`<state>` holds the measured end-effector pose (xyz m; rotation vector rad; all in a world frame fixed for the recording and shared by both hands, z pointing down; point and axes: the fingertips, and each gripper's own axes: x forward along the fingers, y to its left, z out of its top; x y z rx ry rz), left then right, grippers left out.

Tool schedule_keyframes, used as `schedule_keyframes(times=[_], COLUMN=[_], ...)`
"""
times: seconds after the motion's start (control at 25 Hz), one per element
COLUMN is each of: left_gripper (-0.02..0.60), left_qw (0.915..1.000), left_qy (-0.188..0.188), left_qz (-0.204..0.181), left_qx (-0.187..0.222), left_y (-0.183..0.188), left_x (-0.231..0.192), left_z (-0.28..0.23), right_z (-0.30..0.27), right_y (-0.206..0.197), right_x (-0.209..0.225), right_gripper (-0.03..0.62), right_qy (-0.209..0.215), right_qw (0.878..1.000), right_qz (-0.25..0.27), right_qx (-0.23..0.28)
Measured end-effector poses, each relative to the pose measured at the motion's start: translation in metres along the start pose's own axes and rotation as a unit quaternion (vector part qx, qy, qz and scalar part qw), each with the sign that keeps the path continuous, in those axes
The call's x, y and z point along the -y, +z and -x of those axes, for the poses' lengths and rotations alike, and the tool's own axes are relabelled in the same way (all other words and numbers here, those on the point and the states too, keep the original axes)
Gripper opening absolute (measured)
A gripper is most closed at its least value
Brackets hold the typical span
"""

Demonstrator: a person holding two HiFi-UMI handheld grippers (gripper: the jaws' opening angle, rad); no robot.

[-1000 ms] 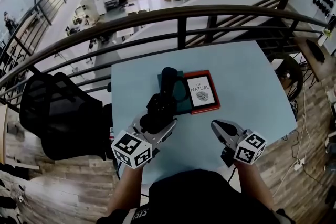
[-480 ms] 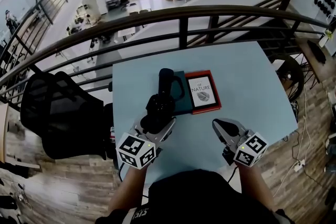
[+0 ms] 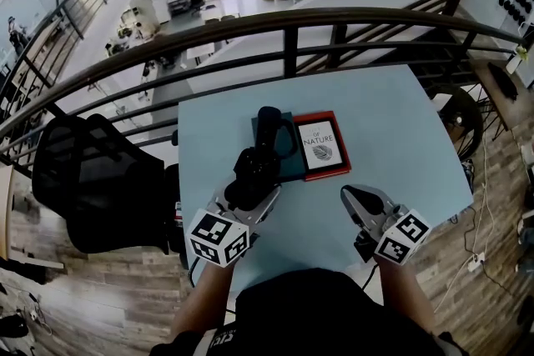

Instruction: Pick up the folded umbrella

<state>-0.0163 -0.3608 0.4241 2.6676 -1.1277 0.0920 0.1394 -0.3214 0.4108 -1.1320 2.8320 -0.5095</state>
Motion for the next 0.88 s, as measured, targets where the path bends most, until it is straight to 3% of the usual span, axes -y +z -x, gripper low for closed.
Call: schedule_keyframes(times=[0.88], left_gripper=[0.282], left_qw=[0.9999], left_qy=[0.009], left_qz=[0.014], left_qx=[0.006], left_y=[0.003], left_x=[0.005], left_z=[0.006], right_z=[0.014], right_y=[-0.001], right_x=[-0.001], right_gripper=[-0.002], right_qy=[-0.002], right_qw=[1.000], right_qz=[0.027], right_qx=[-0.012])
